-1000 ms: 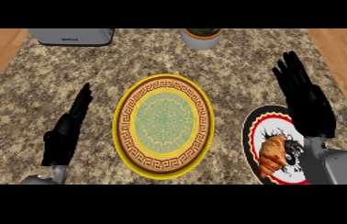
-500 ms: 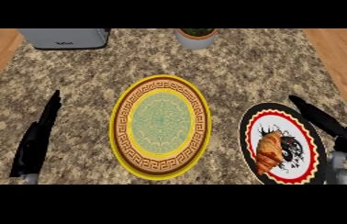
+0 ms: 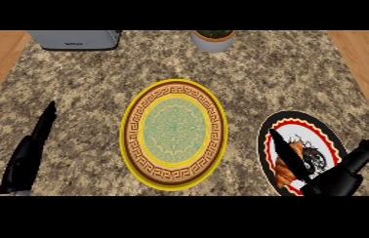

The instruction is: Pick the croissant from the plate and place it in the plate

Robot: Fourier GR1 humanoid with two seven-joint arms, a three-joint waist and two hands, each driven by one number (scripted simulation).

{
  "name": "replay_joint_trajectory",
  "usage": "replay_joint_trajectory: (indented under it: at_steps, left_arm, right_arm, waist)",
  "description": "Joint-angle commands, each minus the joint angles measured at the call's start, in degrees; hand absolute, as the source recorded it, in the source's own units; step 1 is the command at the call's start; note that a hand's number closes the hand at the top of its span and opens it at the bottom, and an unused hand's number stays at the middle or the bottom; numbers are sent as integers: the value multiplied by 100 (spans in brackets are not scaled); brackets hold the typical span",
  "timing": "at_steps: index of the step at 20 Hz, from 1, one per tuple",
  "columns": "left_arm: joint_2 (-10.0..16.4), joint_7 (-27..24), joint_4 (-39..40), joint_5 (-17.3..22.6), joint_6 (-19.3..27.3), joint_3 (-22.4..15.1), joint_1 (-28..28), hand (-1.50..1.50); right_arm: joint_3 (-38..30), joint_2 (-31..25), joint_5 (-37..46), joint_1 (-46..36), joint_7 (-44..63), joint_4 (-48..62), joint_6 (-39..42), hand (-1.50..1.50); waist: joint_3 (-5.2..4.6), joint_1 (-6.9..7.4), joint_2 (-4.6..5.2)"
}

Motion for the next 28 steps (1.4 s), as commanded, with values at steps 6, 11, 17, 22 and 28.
replay_joint_trajectory:
  at_steps: [6, 11, 17, 22, 28]
  left_arm:
    - [32, -194, -43, 10, -66, 94, 88, 0]
    - [53, -184, -70, 55, -188, 89, 121, 0]
    - [-13, -327, -1, 2, -176, 116, 127, 0]
    - [-93, -308, 274, -104, -209, 86, -82, 0]
    - [-175, -192, 58, -75, -235, 120, 94, 0]
  right_arm:
    - [223, 216, 1520, 1426, 1949, 104, 914, -150]
    - [152, 218, 2426, 1678, 3479, -406, 1851, -150]
    - [-28, 219, 3371, 1306, 5395, -1303, 4015, -150]
    - [72, 219, 3602, 198, 6967, -1631, 5694, -150]
    - [-317, 217, 3103, -216, 7188, -1332, 6938, -150]
  waist:
    - [-26, 93, 77]
    - [-16, 152, 82]
    - [5, 176, 56]
    - [18, 135, 53]
    - [38, 98, 24]
